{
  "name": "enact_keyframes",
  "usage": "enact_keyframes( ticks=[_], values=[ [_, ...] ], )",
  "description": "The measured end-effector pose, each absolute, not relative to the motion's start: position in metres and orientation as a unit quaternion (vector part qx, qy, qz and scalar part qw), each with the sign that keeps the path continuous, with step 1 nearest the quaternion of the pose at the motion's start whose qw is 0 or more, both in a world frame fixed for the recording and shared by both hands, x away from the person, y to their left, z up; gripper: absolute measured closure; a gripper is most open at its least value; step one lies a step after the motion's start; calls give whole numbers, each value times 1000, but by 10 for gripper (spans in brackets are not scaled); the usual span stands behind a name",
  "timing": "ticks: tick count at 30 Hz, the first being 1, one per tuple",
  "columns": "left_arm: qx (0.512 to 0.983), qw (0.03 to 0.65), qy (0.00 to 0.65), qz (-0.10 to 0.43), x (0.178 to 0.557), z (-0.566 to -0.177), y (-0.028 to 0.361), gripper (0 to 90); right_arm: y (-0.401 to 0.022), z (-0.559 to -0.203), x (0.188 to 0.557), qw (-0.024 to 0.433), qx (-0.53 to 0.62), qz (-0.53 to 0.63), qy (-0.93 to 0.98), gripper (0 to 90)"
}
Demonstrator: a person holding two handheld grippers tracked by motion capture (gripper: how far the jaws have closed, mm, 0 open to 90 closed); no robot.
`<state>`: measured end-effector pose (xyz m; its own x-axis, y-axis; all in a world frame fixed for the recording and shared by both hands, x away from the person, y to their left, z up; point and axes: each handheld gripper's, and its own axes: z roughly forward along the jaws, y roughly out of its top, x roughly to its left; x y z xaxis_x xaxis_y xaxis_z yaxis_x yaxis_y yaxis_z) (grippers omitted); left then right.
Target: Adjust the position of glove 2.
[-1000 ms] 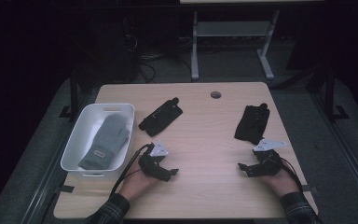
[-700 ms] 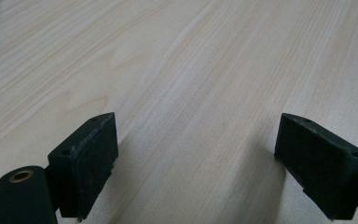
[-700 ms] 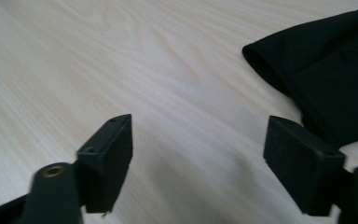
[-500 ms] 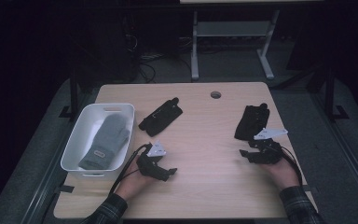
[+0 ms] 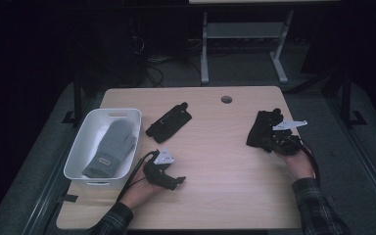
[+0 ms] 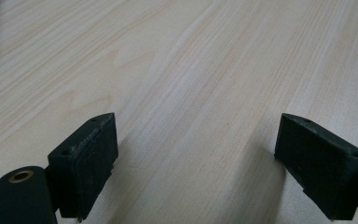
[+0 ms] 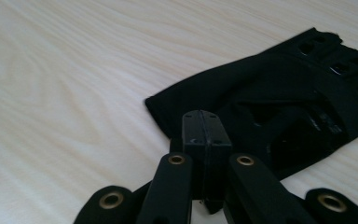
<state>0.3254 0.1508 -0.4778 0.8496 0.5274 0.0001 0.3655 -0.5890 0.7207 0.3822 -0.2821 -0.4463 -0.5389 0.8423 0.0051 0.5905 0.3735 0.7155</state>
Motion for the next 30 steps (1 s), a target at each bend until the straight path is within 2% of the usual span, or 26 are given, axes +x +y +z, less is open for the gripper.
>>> enact_keyframes(
  ticks=[15,23,30],
  values=[
    [886,377,251,103,326,-478,151,122,-285,-467,398,161,454,314,818,900],
    [886,375,251,103,326,-478,151,122,-276,-464,387,158,431,300,836,900],
    [885,378,252,105,325,-478,151,123,-264,-461,368,133,406,299,853,900]
  ],
)
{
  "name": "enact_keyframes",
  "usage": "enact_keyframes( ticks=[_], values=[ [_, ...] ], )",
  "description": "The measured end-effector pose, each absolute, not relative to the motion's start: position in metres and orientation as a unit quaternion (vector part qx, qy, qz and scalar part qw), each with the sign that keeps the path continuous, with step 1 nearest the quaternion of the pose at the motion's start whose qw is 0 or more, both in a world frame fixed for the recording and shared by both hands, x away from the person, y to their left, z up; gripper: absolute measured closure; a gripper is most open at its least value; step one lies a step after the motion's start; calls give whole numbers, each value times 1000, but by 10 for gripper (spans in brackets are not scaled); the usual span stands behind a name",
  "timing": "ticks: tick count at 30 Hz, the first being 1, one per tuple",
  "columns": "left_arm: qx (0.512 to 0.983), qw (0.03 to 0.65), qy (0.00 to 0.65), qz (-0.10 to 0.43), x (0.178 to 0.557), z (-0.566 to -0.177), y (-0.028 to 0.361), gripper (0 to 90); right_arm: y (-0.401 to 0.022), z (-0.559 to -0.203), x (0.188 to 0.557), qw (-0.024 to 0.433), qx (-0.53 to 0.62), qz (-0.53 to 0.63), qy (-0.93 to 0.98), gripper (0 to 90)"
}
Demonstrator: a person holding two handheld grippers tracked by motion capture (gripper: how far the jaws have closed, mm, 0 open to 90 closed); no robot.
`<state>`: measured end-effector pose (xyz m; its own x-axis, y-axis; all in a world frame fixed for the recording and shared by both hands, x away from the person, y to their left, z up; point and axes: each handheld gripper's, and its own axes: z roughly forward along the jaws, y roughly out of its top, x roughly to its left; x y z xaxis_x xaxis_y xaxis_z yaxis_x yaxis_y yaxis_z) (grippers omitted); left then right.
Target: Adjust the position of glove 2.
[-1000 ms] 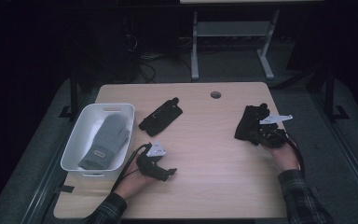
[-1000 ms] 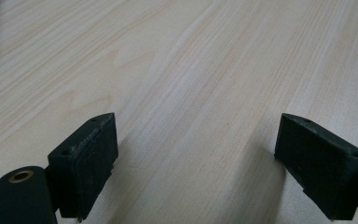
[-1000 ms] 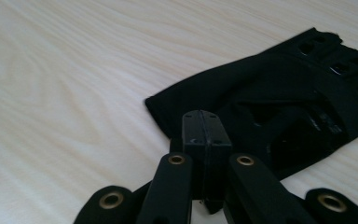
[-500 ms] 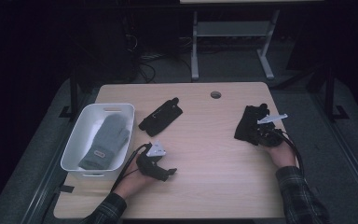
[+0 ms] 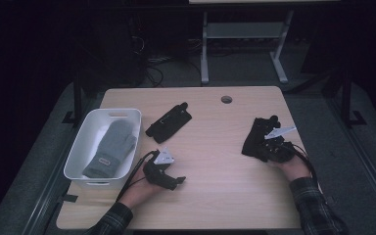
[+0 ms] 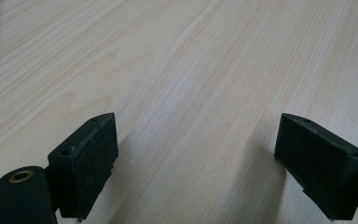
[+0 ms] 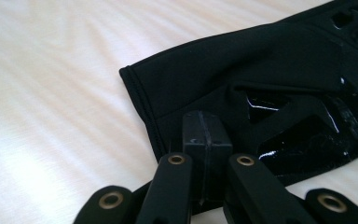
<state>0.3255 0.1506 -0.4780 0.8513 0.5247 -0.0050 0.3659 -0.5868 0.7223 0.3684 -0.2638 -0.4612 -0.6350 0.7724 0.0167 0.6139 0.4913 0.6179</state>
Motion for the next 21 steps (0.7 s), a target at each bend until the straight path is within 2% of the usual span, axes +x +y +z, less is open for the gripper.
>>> enact_keyframes(
  ticks=[21],
  values=[
    [884,379,252,106,325,-478,151,123,-228,-458,317,68,332,312,888,900]
  ],
)
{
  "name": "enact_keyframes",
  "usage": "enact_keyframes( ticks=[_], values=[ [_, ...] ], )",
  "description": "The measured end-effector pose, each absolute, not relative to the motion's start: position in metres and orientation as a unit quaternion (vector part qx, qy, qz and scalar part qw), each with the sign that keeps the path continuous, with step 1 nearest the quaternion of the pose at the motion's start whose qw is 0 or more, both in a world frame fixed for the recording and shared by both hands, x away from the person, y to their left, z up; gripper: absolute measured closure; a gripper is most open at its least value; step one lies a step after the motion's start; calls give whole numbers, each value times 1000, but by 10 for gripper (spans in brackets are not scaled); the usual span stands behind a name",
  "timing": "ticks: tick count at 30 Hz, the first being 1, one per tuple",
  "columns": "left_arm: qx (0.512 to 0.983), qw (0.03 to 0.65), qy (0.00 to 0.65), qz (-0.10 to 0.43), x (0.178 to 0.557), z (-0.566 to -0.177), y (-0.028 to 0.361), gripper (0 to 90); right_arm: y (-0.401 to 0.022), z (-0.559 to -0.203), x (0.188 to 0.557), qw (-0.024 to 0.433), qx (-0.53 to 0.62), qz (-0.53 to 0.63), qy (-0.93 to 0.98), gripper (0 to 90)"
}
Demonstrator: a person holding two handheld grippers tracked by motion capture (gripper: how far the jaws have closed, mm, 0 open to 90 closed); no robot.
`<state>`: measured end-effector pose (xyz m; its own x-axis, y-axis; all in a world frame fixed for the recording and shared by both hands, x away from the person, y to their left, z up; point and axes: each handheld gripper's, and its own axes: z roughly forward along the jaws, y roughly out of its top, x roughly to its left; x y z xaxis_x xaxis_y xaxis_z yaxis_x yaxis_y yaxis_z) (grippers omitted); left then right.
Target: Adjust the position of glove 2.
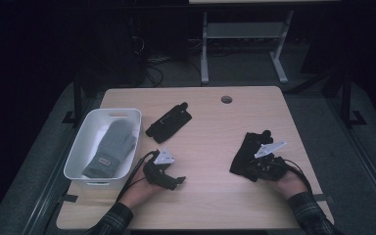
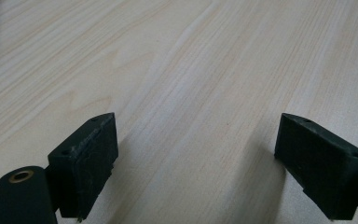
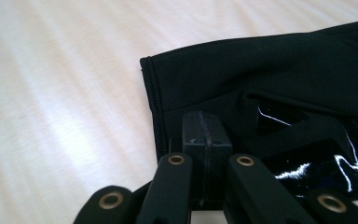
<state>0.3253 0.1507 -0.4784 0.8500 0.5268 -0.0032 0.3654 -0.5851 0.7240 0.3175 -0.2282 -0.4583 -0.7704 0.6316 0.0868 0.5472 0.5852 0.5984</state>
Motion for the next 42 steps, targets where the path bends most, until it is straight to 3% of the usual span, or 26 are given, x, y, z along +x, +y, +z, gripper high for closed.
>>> enact_keyframes(
  ticks=[23,27,34,42],
  values=[
    [883,379,256,106,325,-478,150,123,-212,-453,263,39,284,326,901,900],
    [884,378,254,107,325,-478,151,123,-223,-442,275,69,301,346,886,900],
    [884,377,255,106,325,-478,151,123,-244,-439,329,114,375,348,852,900],
    [884,377,255,106,325,-478,151,123,-253,-450,359,126,414,322,842,900]
  ],
)
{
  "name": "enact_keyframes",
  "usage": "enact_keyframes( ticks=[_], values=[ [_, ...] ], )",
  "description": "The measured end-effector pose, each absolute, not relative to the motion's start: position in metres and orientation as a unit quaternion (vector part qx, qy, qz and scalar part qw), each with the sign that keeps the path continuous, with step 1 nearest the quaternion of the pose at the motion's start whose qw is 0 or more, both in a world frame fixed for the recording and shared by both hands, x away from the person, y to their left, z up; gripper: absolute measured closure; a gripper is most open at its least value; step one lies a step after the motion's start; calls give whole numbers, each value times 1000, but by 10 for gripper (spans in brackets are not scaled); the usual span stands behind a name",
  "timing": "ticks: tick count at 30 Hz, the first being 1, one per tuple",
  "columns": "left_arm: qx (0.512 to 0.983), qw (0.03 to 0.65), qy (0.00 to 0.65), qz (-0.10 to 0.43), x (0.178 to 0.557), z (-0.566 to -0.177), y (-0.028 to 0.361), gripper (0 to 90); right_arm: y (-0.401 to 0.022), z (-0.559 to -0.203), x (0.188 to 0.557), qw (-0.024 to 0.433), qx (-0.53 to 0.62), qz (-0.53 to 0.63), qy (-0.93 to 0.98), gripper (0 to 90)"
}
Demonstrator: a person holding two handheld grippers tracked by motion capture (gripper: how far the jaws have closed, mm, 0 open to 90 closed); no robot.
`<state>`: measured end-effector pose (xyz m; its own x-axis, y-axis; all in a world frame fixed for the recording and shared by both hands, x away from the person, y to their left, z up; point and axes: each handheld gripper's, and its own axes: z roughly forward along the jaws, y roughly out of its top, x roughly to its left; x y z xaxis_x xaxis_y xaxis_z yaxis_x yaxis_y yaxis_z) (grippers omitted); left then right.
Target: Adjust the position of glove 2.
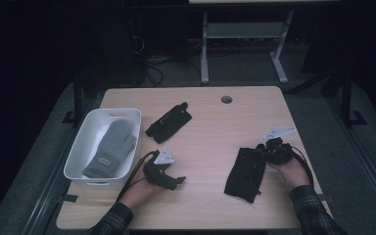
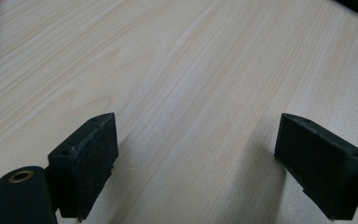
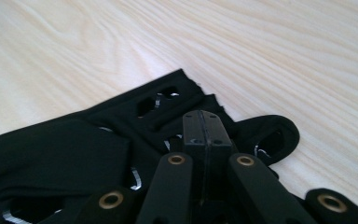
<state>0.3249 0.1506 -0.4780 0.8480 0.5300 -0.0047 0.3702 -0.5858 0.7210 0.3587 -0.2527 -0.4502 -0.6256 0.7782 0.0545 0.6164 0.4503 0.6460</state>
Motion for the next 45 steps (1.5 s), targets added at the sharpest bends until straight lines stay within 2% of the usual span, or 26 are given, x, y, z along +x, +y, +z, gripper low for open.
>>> enact_keyframes(
  ticks=[8,22,26,29,31,34,38,42,45],
  values=[
    [884,377,254,106,325,-478,151,123,-243,-458,367,109,401,322,850,900],
    [884,377,254,106,325,-478,151,123,-204,-457,347,85,342,328,876,900],
    [883,378,255,107,325,-478,150,123,-211,-449,343,93,341,358,864,764],
    [883,378,258,108,325,-478,150,123,-224,-447,337,114,357,370,850,588],
    [882,378,258,108,325,-478,150,123,-235,-449,334,118,374,369,843,433],
    [882,379,257,107,325,-478,150,126,-252,-456,333,132,387,362,838,286],
    [884,377,254,109,326,-478,151,129,-272,-465,327,165,417,348,823,184],
    [882,378,259,107,325,-478,150,137,-286,-471,320,182,430,345,814,144],
    [883,379,256,109,326,-477,151,153,-290,-476,318,173,439,350,809,135]
  ],
)
